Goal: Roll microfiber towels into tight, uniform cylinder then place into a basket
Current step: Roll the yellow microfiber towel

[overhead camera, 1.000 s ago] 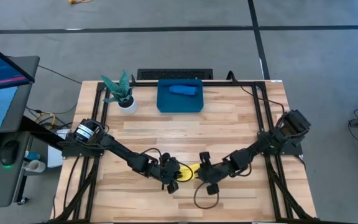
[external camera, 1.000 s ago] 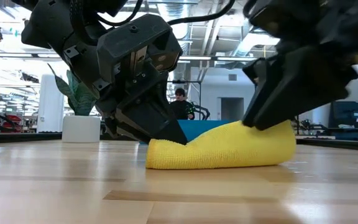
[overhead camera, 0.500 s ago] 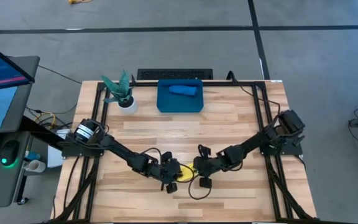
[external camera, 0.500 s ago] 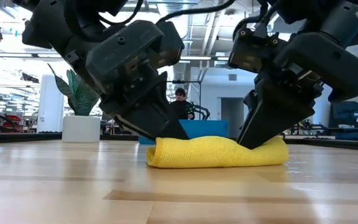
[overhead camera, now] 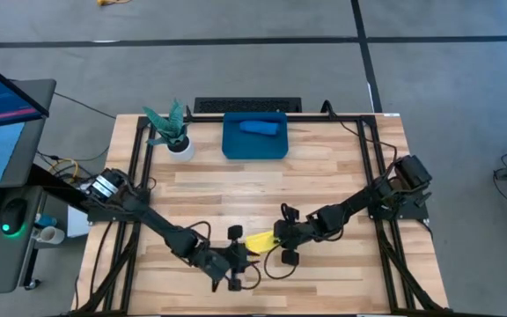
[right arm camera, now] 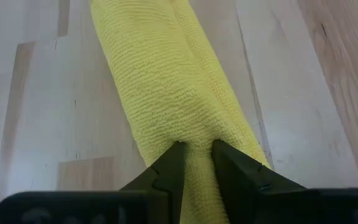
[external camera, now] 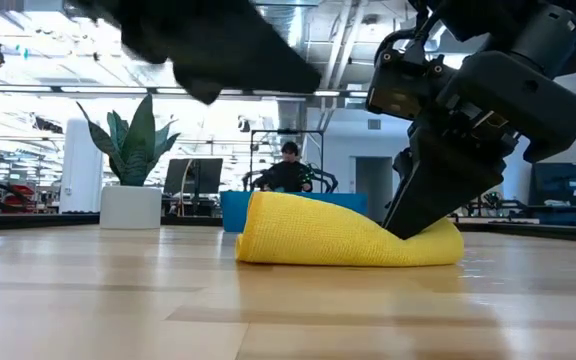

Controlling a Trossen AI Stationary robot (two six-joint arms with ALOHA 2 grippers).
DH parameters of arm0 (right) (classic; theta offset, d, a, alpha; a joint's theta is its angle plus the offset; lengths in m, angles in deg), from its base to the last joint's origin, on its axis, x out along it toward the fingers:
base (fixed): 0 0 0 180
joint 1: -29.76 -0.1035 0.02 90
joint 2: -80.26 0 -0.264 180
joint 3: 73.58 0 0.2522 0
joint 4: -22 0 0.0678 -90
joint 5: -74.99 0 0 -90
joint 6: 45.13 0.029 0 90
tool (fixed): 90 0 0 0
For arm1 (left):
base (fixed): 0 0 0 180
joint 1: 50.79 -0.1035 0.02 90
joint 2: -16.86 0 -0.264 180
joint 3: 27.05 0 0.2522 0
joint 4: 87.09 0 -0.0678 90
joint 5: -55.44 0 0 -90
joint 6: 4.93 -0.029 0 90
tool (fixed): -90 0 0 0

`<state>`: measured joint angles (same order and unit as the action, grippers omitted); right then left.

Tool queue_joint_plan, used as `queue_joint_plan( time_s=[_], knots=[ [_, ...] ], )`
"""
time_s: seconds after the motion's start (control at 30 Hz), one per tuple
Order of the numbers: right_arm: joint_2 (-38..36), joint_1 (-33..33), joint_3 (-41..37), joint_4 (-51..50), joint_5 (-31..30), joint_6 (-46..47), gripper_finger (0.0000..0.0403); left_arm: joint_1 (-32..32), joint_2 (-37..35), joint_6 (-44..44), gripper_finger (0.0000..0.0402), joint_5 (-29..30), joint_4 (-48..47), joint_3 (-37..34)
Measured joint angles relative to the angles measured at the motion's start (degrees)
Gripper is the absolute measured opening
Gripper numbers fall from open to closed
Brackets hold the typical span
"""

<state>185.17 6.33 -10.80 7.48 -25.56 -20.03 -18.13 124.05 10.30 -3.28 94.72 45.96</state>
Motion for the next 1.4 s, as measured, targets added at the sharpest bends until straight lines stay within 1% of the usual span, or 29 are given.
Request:
queue_joint_plan(
  time_s=[0.13, 0.23, 0.37, 0.47, 0.53, 0.6, 0.7, 0.8, 0.9, 0.97, 1.07, 1.17, 1.3, 1.4],
  knots=[
    [0.00, 0.05, -0.07, 0.21, 0.01, 0.00, 0.0111, -2.44, 2.97, 0.60, 0.0067, -1.72, -0.85, -0.17],
    [0.00, 0.07, -0.07, 0.14, 0.07, 0.00, 0.0111, -3.69, 5.11, 1.43, 0.0067, -4.03, 0.93, -0.09],
    [0.00, 0.07, -0.07, 0.12, 0.04, 0.00, 0.0111, -4.65, 5.73, 2.80, 0.0067, -6.23, 0.98, -0.01],
    [0.00, 0.07, -0.07, 0.14, 0.09, 0.00, 0.0111, -5.16, 6.03, 4.85, 0.0066, -4.21, -1.17, -0.03],
    [0.00, 0.07, -0.07, 0.12, 0.13, 0.00, 0.0111, -5.76, 6.44, 6.72, 0.0067, -4.29, -2.61, 0.06],
    [0.02, 0.07, -0.07, 0.19, 0.13, 0.04, 0.0111, -6.46, 6.55, 9.86, 0.0067, -4.14, -6.12, 0.08],
    [0.04, -0.11, -0.07, 0.20, 0.09, 0.15, 0.0111, -7.20, 7.15, 12.63, 0.0066, -2.53, -8.04, 0.21],
    [0.04, -0.09, -0.07, 0.17, 0.17, 0.50, 0.0111, -7.35, 7.15, 13.21, 0.0066, -2.97, -8.17, 0.19],
    [0.04, 0.00, -0.07, 0.14, 0.32, 4.16, 0.0111, -7.42, 7.15, 16.29, 0.0066, -3.86, -8.66, 0.19],
    [0.04, 0.00, -0.07, 0.17, 0.42, 5.29, 0.0111, -7.44, 7.13, 19.48, 0.0066, -4.80, -10.44, 0.22],
    [0.08, 0.00, -0.07, 0.61, 0.37, 6.26, 0.0111, -8.24, 6.91, 27.19, 0.0066, -6.38, -15.12, 0.46],
    [0.13, 0.06, -0.05, 1.01, 0.41, 6.43, 0.0112, -9.19, 6.83, 32.45, 0.0066, -9.25, -17.39, 0.47],
    [0.13, 0.03, -0.05, 1.00, 0.22, 6.43, 0.0120, -10.35, 6.71, 34.54, 0.0066, -14.10, -17.63, 0.47],
    [0.13, 0.33, -0.05, 1.00, 0.27, 6.43, 0.0135, -10.60, 6.71, 33.23, 0.0066, -14.62, -17.67, 0.47]
  ],
)
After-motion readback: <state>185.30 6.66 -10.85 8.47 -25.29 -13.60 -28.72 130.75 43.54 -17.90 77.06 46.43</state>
